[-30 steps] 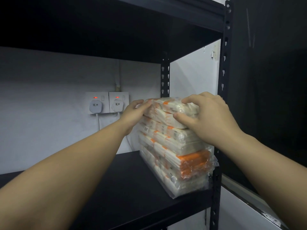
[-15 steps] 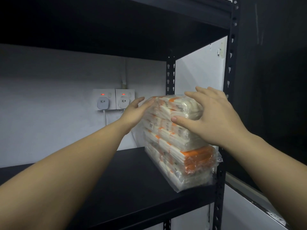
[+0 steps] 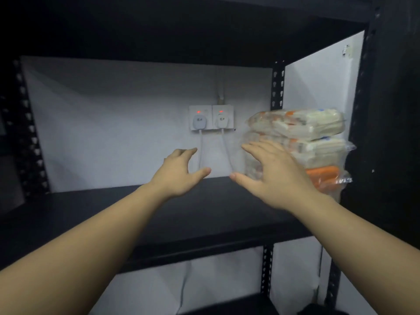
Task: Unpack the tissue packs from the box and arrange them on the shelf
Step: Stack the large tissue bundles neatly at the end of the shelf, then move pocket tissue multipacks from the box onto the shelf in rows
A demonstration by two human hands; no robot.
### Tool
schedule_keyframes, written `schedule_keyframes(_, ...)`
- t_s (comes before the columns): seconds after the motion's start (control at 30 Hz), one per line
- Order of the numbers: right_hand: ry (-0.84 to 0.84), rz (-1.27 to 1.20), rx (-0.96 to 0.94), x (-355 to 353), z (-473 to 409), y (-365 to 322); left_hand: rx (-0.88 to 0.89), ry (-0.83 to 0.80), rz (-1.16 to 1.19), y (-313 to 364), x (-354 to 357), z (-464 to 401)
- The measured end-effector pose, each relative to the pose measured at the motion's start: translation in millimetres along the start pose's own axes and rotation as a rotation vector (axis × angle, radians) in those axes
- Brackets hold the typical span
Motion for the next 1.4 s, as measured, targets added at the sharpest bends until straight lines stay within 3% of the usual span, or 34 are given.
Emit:
schedule_keyframes(0.3,-0.184,-0.195,0.051,64,99,-99,-0.040,-0.053,-0.175,-55,-22,191)
schedule_keyframes(0.57,-0.306,-0.279,0.059,133,209,-162,0.002,-0.113,-0.189,-92,16,331)
schedule_keyframes(0.93,-0.650,-0.426,0.181,261,352,-156,-0.383,-0.459,-0.021,-191,153,476)
schedule_keyframes(1.2,-0.915,-0.536,0.309,362,465,-125,-0.664,-0.678,-0.005,-221,274,561)
schedule_keyframes(1.4,-1.108,-0.567,0.405,431,535,-116,-0.806,-0.793,0.135,-242,353,621)
Point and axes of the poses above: each hand's wrist, its own z-axis away from the middle knuckle, its own x-axis out of the palm, y = z × x, the point moved 4 cm from there along -z, towards the middle knuckle, and after that the axes turned 6 degrees about -y, right-handed, at the moved point
